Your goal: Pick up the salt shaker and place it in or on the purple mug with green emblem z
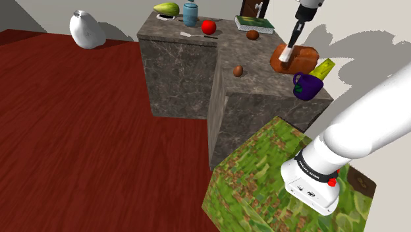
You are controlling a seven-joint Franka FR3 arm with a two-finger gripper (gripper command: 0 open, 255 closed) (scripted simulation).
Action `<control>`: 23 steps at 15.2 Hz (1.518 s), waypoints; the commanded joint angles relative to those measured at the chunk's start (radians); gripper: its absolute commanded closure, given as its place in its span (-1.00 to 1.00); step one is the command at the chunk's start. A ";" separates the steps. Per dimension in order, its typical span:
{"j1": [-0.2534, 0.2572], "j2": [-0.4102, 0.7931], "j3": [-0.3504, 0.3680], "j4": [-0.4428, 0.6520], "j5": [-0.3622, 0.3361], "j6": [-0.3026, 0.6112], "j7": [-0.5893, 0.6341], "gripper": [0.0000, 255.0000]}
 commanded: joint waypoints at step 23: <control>-0.125 -0.363 -0.023 -0.106 -0.190 -0.204 -0.087 1.00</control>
